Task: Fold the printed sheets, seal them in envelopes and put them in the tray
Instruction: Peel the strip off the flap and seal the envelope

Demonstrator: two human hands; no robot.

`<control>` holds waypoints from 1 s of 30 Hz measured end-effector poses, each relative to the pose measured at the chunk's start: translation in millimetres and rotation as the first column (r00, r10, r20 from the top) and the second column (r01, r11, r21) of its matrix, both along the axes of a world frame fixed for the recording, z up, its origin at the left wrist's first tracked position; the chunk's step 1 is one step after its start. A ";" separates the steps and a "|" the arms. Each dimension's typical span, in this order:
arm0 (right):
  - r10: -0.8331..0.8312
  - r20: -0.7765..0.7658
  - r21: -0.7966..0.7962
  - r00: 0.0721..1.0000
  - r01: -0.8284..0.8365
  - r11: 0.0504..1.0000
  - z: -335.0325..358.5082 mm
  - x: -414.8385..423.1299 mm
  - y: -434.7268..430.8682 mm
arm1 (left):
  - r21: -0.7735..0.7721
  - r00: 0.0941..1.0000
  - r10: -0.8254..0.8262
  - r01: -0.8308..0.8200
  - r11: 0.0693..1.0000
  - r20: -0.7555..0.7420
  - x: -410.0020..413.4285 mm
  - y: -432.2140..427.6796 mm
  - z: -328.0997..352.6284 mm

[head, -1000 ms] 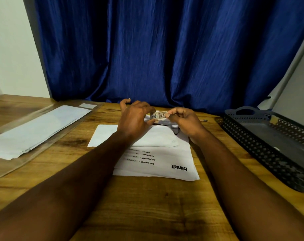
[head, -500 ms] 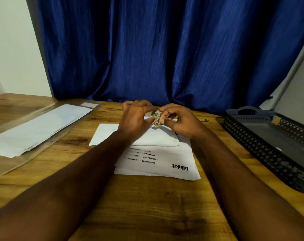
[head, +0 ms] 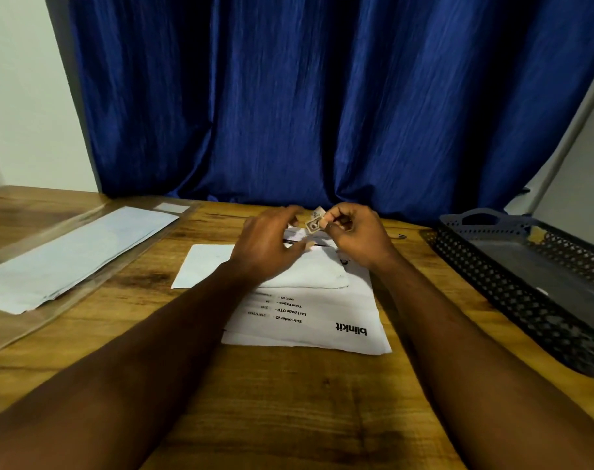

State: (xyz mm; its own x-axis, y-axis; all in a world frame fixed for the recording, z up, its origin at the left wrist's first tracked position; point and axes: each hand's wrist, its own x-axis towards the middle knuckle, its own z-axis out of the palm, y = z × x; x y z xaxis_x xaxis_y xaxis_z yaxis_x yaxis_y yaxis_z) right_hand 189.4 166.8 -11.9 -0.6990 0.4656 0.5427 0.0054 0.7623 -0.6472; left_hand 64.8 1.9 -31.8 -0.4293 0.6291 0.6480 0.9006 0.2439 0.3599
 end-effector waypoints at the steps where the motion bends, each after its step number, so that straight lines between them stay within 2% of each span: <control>1: -0.044 0.003 0.003 0.999 0.044 0.999 -2.4 -0.9 5.1 | -0.055 1.000 -0.002 0.003 0.998 0.003 0.6 0.7 -1.9; 3: -0.124 0.029 0.050 0.992 0.122 0.991 -5.2 -2.6 16.5 | -0.152 1.000 -0.017 0.018 0.988 0.004 1.8 1.8 -3.2; 7: -0.230 0.103 0.176 0.968 0.209 0.962 11.5 -10.8 37.2 | -0.270 0.994 -0.027 -0.002 0.963 -0.105 1.0 5.7 -1.5; 10: -0.298 0.223 0.255 0.928 0.239 0.937 23.2 -24.0 52.6 | -0.334 0.994 -0.032 -0.005 0.943 -0.106 0.1 8.6 -3.8; 13: -0.338 0.348 0.242 0.874 0.264 0.934 20.4 -33.8 61.8 | -0.369 0.993 -0.024 -0.020 0.929 -0.112 1.1 9.3 -4.2; 17: -0.332 0.417 0.248 0.846 0.245 0.937 9.2 -36.3 65.5 | -0.391 0.992 -0.025 -0.027 0.920 -0.126 0.4 9.7 -2.1; 23: -0.365 0.223 0.286 0.904 0.297 0.911 4.5 -32.8 63.0 | -0.405 0.995 -0.032 -0.008 0.914 -0.090 -0.9 10.9 -1.8; 26: -0.294 0.142 0.148 0.945 0.273 0.951 6.7 -22.6 61.4 | -0.383 0.997 -0.071 0.054 0.922 -0.029 1.0 10.6 -1.9; 30: -0.141 0.124 -0.087 0.982 0.153 0.984 13.4 -5.4 46.8 | -0.365 0.995 -0.090 0.096 0.926 0.034 3.2 10.5 -0.4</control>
